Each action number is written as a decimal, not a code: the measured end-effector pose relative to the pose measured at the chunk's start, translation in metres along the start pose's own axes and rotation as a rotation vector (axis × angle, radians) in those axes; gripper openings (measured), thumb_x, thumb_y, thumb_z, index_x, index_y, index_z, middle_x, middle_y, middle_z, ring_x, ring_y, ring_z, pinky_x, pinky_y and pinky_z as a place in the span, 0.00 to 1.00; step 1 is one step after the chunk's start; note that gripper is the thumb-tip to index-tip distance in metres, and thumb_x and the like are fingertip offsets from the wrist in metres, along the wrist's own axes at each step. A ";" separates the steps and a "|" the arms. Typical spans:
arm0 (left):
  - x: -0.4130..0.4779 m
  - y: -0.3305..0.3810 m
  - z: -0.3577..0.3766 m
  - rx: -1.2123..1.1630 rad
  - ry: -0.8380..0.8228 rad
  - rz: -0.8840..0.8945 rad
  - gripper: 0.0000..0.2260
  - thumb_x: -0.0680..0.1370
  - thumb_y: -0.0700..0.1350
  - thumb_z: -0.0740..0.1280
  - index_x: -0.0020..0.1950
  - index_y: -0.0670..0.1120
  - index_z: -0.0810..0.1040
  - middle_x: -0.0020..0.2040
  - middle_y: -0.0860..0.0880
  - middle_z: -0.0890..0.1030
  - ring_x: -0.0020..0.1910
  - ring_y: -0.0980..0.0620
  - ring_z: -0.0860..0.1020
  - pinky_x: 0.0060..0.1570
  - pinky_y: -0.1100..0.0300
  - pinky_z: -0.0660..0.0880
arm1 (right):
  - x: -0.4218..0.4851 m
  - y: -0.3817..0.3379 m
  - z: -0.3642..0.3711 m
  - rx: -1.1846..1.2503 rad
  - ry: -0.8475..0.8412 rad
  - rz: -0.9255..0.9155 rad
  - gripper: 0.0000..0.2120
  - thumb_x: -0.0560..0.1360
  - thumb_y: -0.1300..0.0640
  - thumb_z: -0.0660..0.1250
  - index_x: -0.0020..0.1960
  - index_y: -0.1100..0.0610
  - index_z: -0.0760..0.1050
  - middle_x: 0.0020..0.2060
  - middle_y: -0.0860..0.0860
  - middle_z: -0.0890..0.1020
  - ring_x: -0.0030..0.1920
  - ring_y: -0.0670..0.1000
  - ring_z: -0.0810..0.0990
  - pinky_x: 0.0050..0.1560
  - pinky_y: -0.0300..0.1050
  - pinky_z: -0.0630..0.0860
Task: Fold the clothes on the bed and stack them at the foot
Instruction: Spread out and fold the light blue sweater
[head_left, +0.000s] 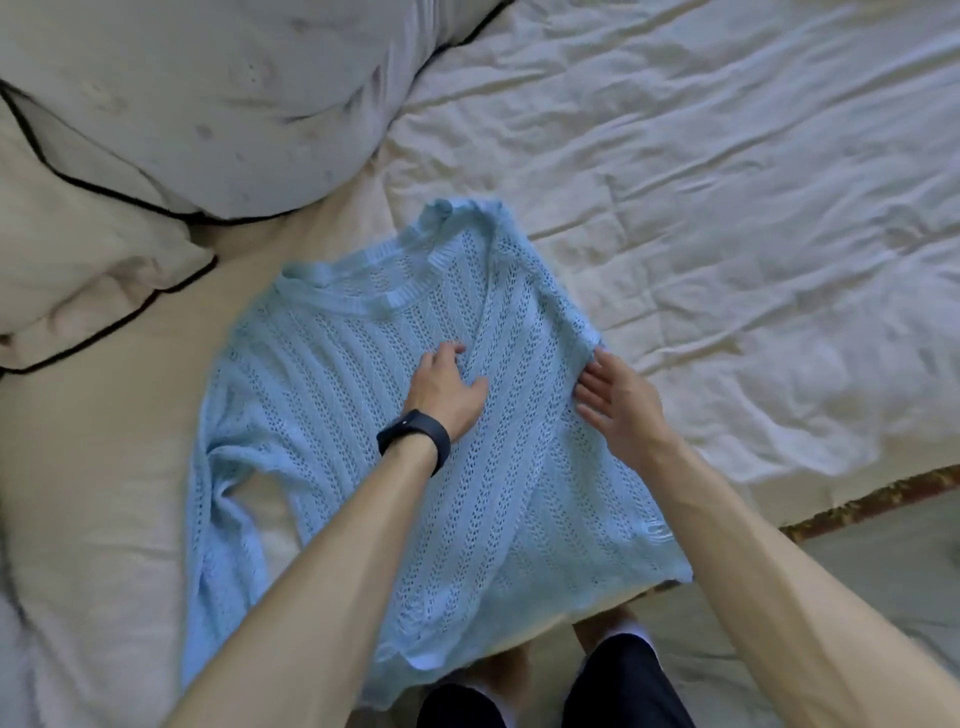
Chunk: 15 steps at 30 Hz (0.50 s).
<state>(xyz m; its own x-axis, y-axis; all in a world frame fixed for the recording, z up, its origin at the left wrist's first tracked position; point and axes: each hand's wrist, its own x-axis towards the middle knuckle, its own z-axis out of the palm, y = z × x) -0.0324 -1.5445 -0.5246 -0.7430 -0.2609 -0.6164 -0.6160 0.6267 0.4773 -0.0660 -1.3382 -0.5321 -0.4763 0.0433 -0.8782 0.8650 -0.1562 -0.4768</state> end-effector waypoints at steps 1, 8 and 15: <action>0.017 0.016 -0.005 -0.024 0.008 0.001 0.25 0.79 0.51 0.68 0.74 0.47 0.67 0.69 0.45 0.71 0.67 0.45 0.72 0.67 0.52 0.70 | 0.007 -0.009 0.004 0.039 -0.016 0.041 0.13 0.81 0.44 0.64 0.49 0.53 0.80 0.36 0.44 0.86 0.35 0.43 0.83 0.45 0.41 0.76; 0.118 0.092 -0.019 -0.112 0.013 -0.011 0.28 0.77 0.52 0.73 0.72 0.46 0.68 0.62 0.49 0.77 0.61 0.49 0.76 0.58 0.59 0.71 | 0.045 -0.043 0.020 0.134 -0.030 0.300 0.14 0.77 0.43 0.70 0.45 0.53 0.76 0.32 0.49 0.79 0.33 0.50 0.76 0.33 0.41 0.70; 0.165 0.103 -0.033 -0.286 -0.080 -0.133 0.22 0.75 0.50 0.76 0.64 0.42 0.78 0.55 0.48 0.79 0.52 0.49 0.78 0.53 0.52 0.79 | 0.048 -0.042 0.015 0.521 -0.033 0.287 0.03 0.82 0.57 0.66 0.51 0.53 0.78 0.37 0.50 0.87 0.33 0.46 0.85 0.31 0.38 0.79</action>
<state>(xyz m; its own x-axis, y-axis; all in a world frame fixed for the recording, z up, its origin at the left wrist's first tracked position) -0.2269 -1.5470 -0.5569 -0.6351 -0.2609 -0.7270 -0.7633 0.3564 0.5389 -0.1273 -1.3441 -0.5536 -0.2473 -0.1019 -0.9636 0.7723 -0.6213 -0.1325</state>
